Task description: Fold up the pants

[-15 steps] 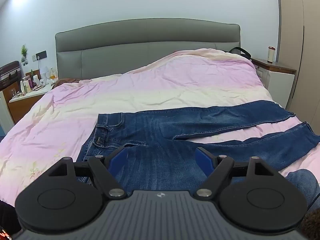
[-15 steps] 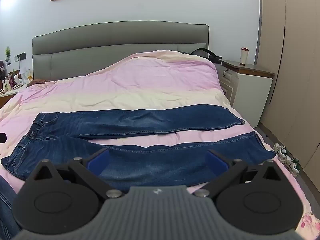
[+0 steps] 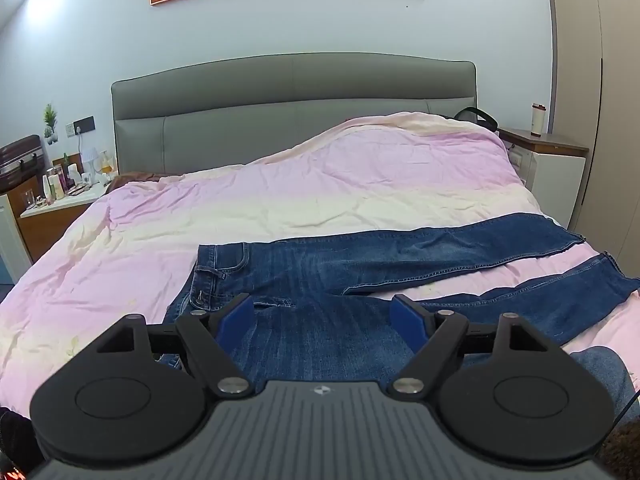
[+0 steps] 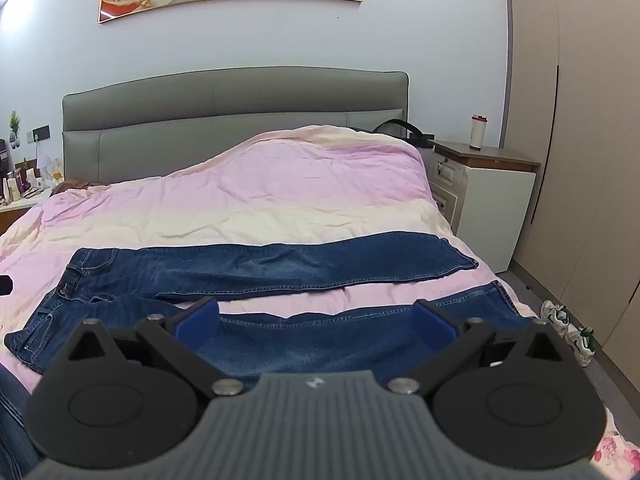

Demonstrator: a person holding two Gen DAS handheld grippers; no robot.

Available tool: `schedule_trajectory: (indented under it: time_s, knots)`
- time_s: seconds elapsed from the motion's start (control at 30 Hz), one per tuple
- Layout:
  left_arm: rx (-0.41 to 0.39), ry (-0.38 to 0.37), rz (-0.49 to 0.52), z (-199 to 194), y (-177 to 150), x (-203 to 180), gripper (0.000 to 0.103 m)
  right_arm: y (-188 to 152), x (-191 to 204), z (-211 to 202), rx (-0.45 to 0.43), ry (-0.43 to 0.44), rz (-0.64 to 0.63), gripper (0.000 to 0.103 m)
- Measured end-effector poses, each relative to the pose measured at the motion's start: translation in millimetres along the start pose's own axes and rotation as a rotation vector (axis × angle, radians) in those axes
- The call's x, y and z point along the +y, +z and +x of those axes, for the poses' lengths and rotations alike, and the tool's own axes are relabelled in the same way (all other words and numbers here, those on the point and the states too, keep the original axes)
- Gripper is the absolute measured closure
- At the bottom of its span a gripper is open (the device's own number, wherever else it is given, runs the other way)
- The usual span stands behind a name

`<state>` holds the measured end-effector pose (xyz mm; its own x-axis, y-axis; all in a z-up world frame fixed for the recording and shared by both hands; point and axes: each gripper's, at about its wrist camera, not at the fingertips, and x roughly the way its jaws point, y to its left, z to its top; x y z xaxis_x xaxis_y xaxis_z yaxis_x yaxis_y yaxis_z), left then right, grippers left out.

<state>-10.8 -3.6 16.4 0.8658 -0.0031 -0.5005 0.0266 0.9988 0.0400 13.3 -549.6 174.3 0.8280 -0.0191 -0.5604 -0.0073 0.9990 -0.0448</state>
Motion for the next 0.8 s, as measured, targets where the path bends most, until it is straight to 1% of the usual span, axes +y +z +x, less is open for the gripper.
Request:
schedule_trajectory:
  time_s: [0.2, 0.8]
  knots:
    - [-0.016, 0.003, -0.005, -7.7, -0.7, 0.2, 0.012, -3.3, -2.5, -9.4, -0.025, 0.002, 0.003, 0.005]
    - [-0.033, 0.004, -0.001, -18.6, 0.6, 0.7, 0.012, -6.6, -5.6, -17.9, -0.051, 0.007, 0.004, 0.005]
